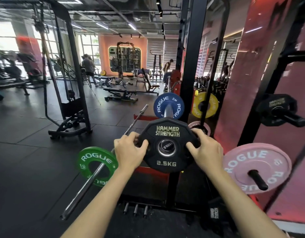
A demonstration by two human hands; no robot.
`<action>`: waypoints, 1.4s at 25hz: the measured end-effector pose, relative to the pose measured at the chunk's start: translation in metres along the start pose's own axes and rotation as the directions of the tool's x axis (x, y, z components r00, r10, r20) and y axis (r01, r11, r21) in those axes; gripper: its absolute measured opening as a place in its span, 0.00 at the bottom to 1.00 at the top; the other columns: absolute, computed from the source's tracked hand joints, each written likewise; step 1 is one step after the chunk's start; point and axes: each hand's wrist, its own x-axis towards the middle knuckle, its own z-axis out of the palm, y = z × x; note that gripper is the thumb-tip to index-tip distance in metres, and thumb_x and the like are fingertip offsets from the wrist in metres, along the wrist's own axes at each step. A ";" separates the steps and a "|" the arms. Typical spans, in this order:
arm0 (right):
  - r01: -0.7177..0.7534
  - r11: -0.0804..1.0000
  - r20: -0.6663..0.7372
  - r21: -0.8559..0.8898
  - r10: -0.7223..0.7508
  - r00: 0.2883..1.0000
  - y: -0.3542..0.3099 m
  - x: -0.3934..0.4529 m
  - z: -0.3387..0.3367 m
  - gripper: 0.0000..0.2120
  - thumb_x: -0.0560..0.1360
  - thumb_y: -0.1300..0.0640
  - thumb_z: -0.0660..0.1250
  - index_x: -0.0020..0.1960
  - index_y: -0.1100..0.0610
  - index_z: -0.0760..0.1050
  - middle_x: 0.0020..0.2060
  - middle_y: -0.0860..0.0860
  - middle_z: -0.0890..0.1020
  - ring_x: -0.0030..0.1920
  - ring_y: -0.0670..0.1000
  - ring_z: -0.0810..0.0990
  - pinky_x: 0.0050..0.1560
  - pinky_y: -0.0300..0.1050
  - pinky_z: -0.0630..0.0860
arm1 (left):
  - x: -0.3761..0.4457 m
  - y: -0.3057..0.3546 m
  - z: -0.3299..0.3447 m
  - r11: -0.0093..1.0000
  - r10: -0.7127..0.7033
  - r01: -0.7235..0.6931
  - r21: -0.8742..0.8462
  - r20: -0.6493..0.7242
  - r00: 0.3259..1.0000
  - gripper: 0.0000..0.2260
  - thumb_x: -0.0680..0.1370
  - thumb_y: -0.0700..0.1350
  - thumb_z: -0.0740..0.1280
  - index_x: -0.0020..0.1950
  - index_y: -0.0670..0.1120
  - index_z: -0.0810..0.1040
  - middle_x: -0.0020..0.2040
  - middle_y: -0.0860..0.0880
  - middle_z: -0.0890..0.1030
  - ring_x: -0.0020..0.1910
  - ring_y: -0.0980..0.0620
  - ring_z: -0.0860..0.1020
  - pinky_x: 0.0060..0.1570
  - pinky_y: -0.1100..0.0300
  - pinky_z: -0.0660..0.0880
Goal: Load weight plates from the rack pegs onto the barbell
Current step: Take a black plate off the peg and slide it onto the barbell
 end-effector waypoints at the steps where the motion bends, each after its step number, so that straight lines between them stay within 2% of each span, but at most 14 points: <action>1: -0.011 1.000 -0.007 -0.022 0.011 1.000 0.001 -0.001 0.000 0.19 0.66 0.54 0.75 0.57 0.50 0.78 0.37 0.51 0.83 0.40 0.57 0.82 0.36 0.45 0.69 | -0.001 0.000 0.004 1.000 0.010 -0.010 -0.012 -0.005 1.000 0.10 0.69 0.58 0.67 0.40 0.52 0.78 0.32 0.55 0.76 0.34 0.51 0.74 0.52 0.53 0.68; 4: -0.046 0.998 -0.002 -0.031 0.046 0.999 0.004 -0.005 0.009 0.19 0.67 0.53 0.73 0.57 0.49 0.77 0.37 0.49 0.82 0.39 0.56 0.81 0.35 0.43 0.67 | 0.000 -0.006 0.012 0.998 0.058 -0.059 -0.031 -0.033 0.998 0.10 0.69 0.56 0.67 0.40 0.51 0.77 0.31 0.55 0.75 0.33 0.52 0.72 0.51 0.56 0.66; 8: -0.011 0.999 -0.051 -0.041 0.009 0.999 0.007 -0.011 0.019 0.20 0.68 0.47 0.62 0.58 0.51 0.75 0.38 0.50 0.81 0.38 0.55 0.80 0.33 0.46 0.73 | -0.001 -0.009 0.019 0.992 0.109 -0.113 -0.061 -0.067 0.992 0.10 0.70 0.55 0.66 0.41 0.49 0.76 0.31 0.56 0.73 0.32 0.53 0.72 0.49 0.57 0.64; 13: -0.045 0.996 -0.093 -0.079 0.037 0.995 0.006 -0.016 0.027 0.23 0.70 0.48 0.59 0.61 0.55 0.76 0.40 0.53 0.82 0.40 0.59 0.80 0.39 0.50 0.76 | -0.005 -0.004 0.017 0.991 0.088 -0.098 -0.094 -0.112 0.990 0.07 0.71 0.49 0.73 0.42 0.48 0.77 0.33 0.56 0.75 0.34 0.61 0.63 0.44 0.51 0.69; 16: -0.048 0.988 -0.077 -0.150 0.037 0.996 0.004 -0.020 0.028 0.22 0.71 0.49 0.59 0.61 0.57 0.75 0.38 0.54 0.81 0.39 0.59 0.79 0.41 0.51 0.73 | -0.005 -0.007 0.014 0.984 0.156 -0.161 -0.073 -0.064 0.986 0.08 0.73 0.52 0.68 0.43 0.48 0.76 0.35 0.56 0.75 0.34 0.53 0.72 0.48 0.55 0.65; 19: -0.055 0.985 -0.029 -0.164 0.051 0.998 0.002 -0.018 0.026 0.20 0.71 0.49 0.60 0.60 0.56 0.74 0.38 0.54 0.80 0.38 0.60 0.78 0.39 0.52 0.73 | -0.005 -0.008 0.013 0.986 0.151 -0.151 -0.072 -0.008 0.989 0.09 0.73 0.52 0.69 0.44 0.48 0.74 0.36 0.54 0.77 0.37 0.51 0.74 0.49 0.53 0.66; 24: -0.025 0.997 0.050 -0.077 0.029 0.998 -0.001 -0.016 0.012 0.20 0.72 0.53 0.66 0.63 0.53 0.72 0.45 0.53 0.82 0.45 0.57 0.80 0.43 0.52 0.76 | -0.007 -0.011 -0.002 0.988 0.131 -0.123 -0.099 0.085 0.988 0.11 0.74 0.57 0.69 0.48 0.51 0.74 0.40 0.56 0.76 0.44 0.50 0.74 0.50 0.53 0.66; 26: -0.003 1.000 0.055 -0.031 0.004 0.998 -0.003 -0.020 0.008 0.22 0.73 0.49 0.65 0.66 0.52 0.70 0.49 0.51 0.82 0.49 0.55 0.80 0.46 0.53 0.76 | -0.008 -0.011 -0.007 0.983 0.156 -0.143 -0.116 0.113 0.981 0.16 0.73 0.62 0.68 0.50 0.52 0.74 0.42 0.57 0.76 0.46 0.51 0.73 0.51 0.54 0.66; 28: 0.014 1.000 0.095 -0.003 -0.014 0.995 -0.002 -0.024 0.008 0.28 0.72 0.41 0.64 0.69 0.51 0.66 0.55 0.50 0.80 0.54 0.54 0.78 0.52 0.55 0.75 | -0.009 -0.009 -0.008 0.986 0.150 -0.138 -0.090 0.145 0.978 0.24 0.68 0.70 0.68 0.51 0.52 0.73 0.44 0.57 0.76 0.46 0.54 0.72 0.52 0.55 0.66; 31: 0.002 0.998 0.097 -0.065 0.005 0.995 0.003 -0.024 0.011 0.35 0.70 0.31 0.65 0.70 0.49 0.66 0.52 0.51 0.80 0.52 0.54 0.77 0.52 0.54 0.74 | -0.006 -0.010 -0.003 0.994 0.112 -0.109 -0.031 0.137 0.984 0.31 0.63 0.77 0.66 0.51 0.53 0.72 0.44 0.57 0.77 0.47 0.53 0.73 0.53 0.53 0.67; 33: -0.004 0.995 0.057 -0.103 0.010 0.998 0.004 -0.020 0.013 0.35 0.69 0.30 0.64 0.68 0.49 0.68 0.47 0.52 0.78 0.49 0.55 0.75 0.49 0.53 0.74 | -0.001 -0.013 0.003 0.994 0.103 -0.099 -0.039 0.131 0.986 0.32 0.62 0.78 0.66 0.51 0.54 0.72 0.45 0.57 0.78 0.48 0.54 0.74 0.54 0.53 0.67; 35: -0.020 0.992 0.041 -0.123 0.025 0.999 0.004 -0.014 0.017 0.36 0.68 0.31 0.66 0.68 0.50 0.70 0.47 0.52 0.77 0.50 0.56 0.73 0.49 0.53 0.74 | 0.002 -0.013 0.009 0.995 0.078 -0.069 -0.077 0.128 0.989 0.32 0.62 0.76 0.67 0.53 0.54 0.73 0.47 0.57 0.78 0.49 0.54 0.75 0.55 0.54 0.65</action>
